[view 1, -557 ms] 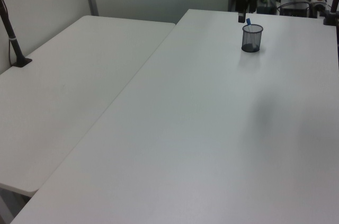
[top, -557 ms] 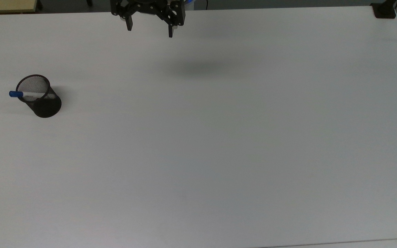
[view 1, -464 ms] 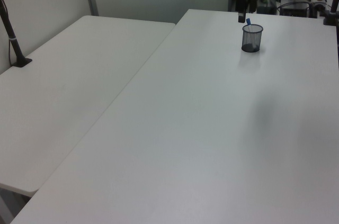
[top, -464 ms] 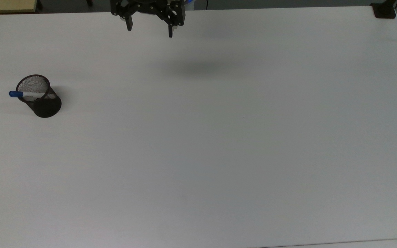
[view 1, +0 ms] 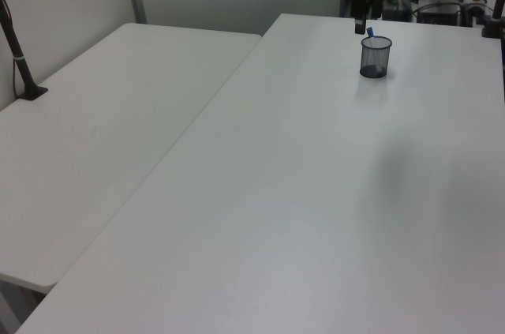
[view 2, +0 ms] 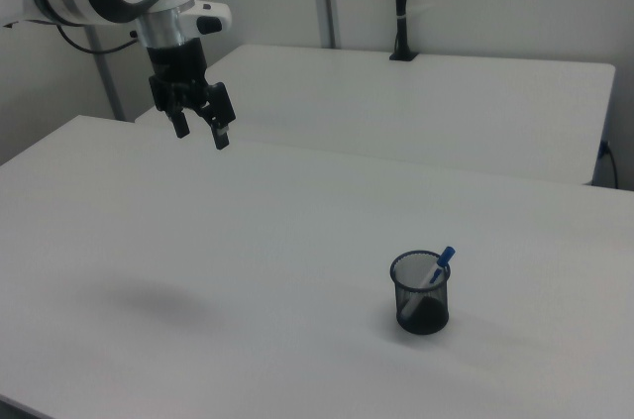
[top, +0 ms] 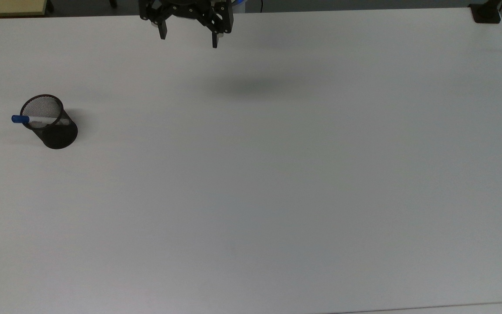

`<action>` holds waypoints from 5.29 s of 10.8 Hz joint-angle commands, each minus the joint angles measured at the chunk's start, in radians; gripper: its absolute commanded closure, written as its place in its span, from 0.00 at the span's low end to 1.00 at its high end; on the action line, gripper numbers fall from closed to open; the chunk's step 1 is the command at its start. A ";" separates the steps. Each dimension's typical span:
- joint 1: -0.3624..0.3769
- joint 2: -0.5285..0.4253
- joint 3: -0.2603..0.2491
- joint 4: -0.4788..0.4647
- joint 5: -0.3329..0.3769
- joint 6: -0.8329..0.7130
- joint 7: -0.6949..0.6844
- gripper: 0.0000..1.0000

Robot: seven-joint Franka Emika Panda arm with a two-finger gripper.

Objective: Remove the marker
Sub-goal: 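Move the gripper toward the black mesh pen cup above the marker, then lower the gripper and close it on the blue-capped marker, then lift the marker up out of the pen cup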

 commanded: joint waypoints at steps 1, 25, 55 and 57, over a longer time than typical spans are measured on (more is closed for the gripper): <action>0.009 -0.005 -0.010 -0.008 -0.014 -0.002 0.005 0.00; -0.488 0.357 -0.013 -0.016 -0.020 0.721 -0.196 0.45; -0.405 0.217 0.005 0.118 0.068 0.485 -0.294 1.00; -0.321 0.212 0.011 0.119 0.066 0.401 -0.294 0.99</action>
